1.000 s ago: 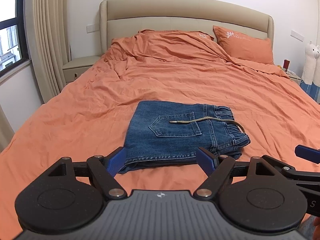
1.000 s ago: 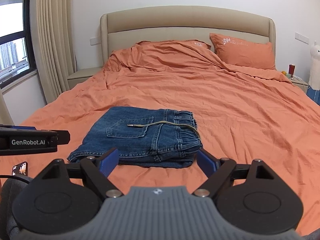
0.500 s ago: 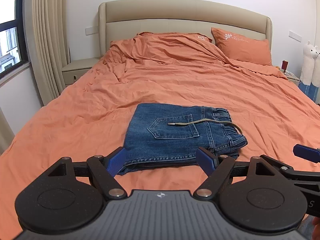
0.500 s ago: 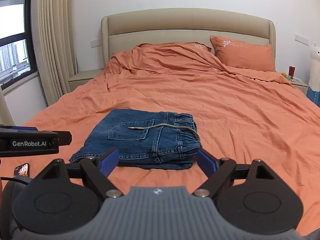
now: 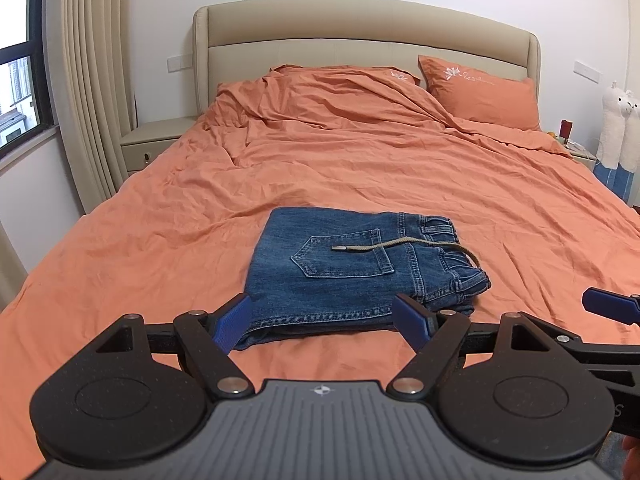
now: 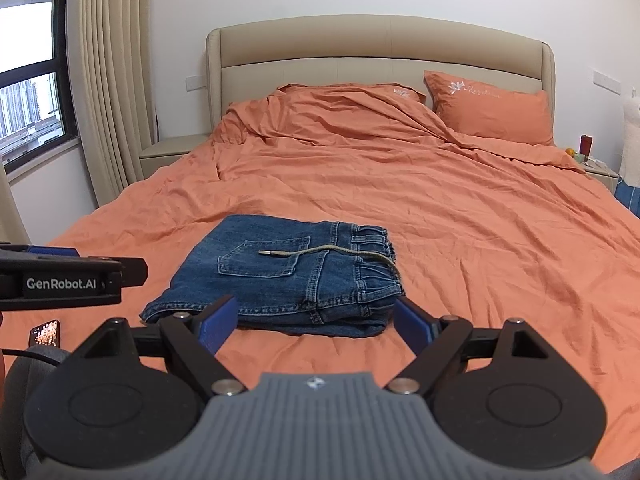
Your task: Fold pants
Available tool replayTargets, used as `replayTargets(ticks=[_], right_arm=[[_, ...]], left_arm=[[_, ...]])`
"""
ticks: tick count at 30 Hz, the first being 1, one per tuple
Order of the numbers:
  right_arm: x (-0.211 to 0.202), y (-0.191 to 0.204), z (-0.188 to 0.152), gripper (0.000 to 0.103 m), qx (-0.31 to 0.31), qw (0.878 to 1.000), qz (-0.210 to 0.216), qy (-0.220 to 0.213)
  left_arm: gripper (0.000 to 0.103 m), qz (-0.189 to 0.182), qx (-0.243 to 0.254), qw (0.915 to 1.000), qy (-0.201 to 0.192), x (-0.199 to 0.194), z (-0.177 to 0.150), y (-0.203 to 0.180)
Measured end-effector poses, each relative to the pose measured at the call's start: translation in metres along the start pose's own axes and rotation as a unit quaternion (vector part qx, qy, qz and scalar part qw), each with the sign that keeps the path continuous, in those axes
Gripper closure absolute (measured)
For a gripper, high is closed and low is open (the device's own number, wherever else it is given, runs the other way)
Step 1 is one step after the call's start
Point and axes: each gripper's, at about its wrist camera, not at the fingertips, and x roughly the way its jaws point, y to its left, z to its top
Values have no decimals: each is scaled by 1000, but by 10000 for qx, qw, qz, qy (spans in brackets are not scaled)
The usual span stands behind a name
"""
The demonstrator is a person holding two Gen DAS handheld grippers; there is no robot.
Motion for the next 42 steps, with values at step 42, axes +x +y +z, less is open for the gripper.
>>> replayTargets(ticks=[42], right_arm=[[-3, 0, -2, 22, -54, 9999, 65, 76]], left_arm=[[10, -60, 91, 9999, -39, -2, -1, 4]])
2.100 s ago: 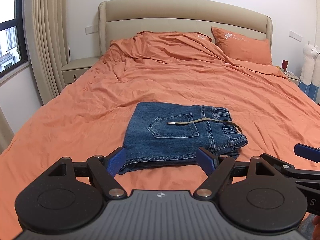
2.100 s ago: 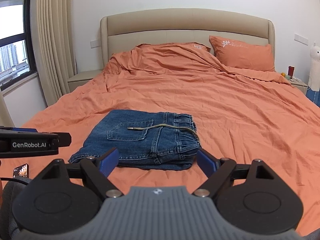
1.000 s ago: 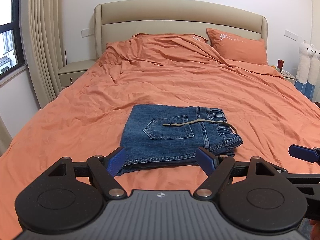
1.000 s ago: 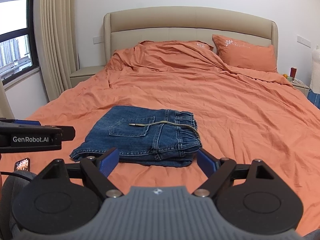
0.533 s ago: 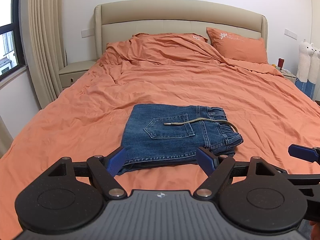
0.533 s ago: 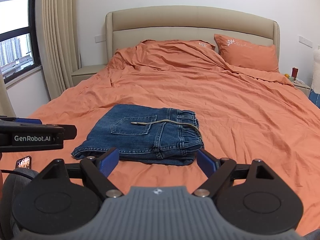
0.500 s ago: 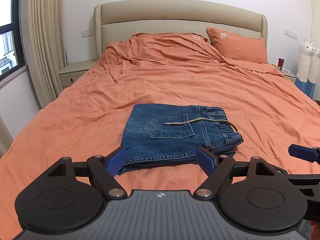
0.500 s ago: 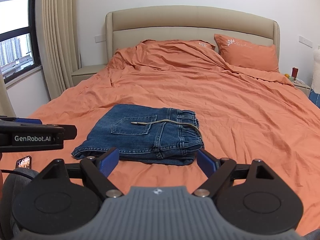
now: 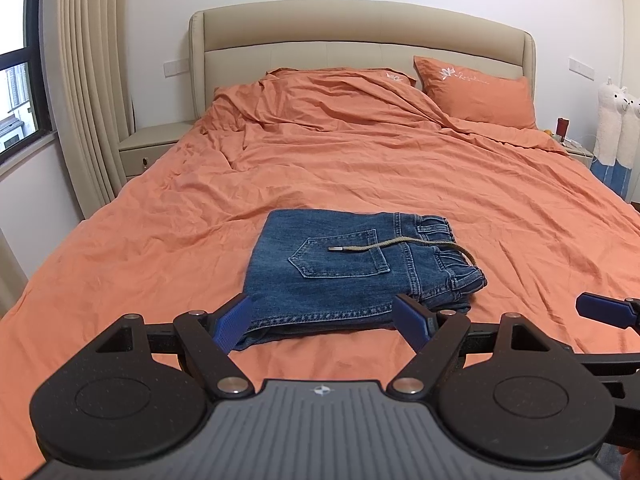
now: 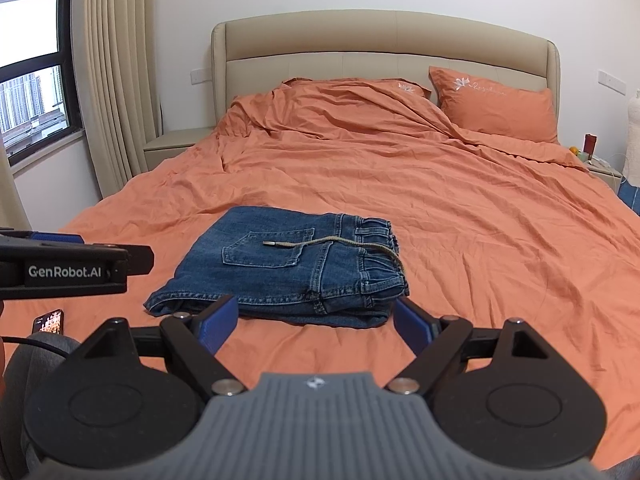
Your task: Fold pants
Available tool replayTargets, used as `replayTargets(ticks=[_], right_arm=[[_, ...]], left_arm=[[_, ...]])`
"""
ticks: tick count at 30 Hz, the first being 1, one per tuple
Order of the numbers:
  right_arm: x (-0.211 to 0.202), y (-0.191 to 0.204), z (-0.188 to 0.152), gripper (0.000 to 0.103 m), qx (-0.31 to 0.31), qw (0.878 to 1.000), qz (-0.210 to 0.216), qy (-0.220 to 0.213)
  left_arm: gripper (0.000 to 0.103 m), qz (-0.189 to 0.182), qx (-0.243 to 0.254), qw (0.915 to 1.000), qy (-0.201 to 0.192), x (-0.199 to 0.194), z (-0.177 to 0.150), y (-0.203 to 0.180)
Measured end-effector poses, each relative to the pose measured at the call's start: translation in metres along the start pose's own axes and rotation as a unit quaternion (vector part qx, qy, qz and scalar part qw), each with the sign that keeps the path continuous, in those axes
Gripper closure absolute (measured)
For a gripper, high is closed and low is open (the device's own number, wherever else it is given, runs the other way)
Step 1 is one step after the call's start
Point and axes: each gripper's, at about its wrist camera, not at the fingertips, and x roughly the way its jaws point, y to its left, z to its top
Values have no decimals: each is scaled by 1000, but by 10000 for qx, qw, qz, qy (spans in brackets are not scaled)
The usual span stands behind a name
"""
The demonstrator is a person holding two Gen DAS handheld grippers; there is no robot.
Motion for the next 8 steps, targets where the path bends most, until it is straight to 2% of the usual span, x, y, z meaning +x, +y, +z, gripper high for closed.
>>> replayTargets(ticks=[8], right_arm=[[-1, 0, -2, 22, -2, 10000, 2, 1]], left_arm=[[10, 5, 33, 10000, -26, -2, 1, 2]])
